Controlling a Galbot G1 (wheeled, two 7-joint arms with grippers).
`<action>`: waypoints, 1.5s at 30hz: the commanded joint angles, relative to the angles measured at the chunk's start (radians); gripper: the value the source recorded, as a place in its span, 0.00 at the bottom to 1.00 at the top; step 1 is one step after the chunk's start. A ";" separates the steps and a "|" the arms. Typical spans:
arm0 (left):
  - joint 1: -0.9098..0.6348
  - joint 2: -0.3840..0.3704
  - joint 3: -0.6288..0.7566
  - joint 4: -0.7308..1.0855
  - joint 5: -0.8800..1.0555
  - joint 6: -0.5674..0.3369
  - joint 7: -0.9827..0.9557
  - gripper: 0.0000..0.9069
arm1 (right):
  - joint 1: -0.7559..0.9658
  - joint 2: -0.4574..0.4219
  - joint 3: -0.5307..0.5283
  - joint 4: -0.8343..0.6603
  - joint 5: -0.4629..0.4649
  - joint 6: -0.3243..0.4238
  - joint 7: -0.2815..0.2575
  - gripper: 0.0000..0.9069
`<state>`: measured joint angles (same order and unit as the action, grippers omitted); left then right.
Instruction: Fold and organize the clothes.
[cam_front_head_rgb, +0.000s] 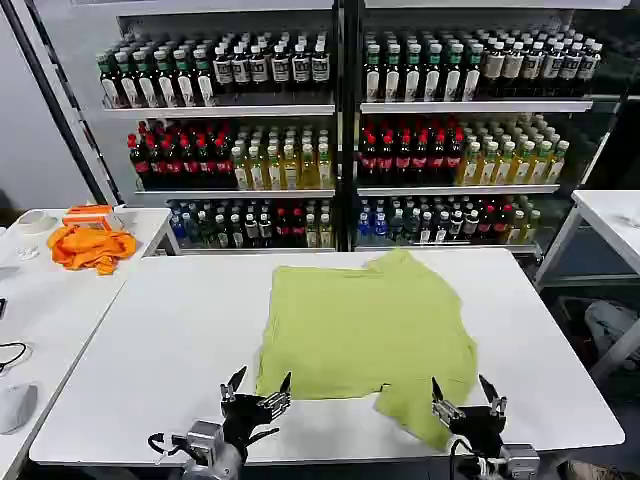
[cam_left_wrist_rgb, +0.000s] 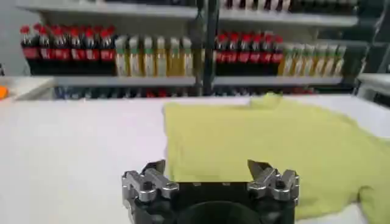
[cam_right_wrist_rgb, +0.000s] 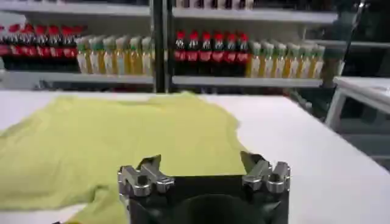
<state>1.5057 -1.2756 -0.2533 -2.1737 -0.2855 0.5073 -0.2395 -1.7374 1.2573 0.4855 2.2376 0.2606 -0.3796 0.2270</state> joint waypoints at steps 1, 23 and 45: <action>-0.055 0.005 0.014 0.095 -0.018 0.071 -0.014 1.00 | -0.027 0.008 -0.020 -0.013 -0.013 -0.032 0.007 1.00; -0.093 0.015 0.031 0.139 -0.044 0.070 -0.023 0.03 | -0.052 0.055 -0.050 -0.049 0.018 -0.054 0.013 0.00; -0.088 0.040 0.026 0.110 -0.094 0.049 0.013 0.02 | -0.047 0.079 -0.049 -0.043 0.028 -0.039 0.011 0.00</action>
<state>1.4121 -1.2401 -0.2249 -2.0353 -0.3601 0.5718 -0.2452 -1.7842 1.3348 0.4370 2.1953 0.2901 -0.4323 0.2348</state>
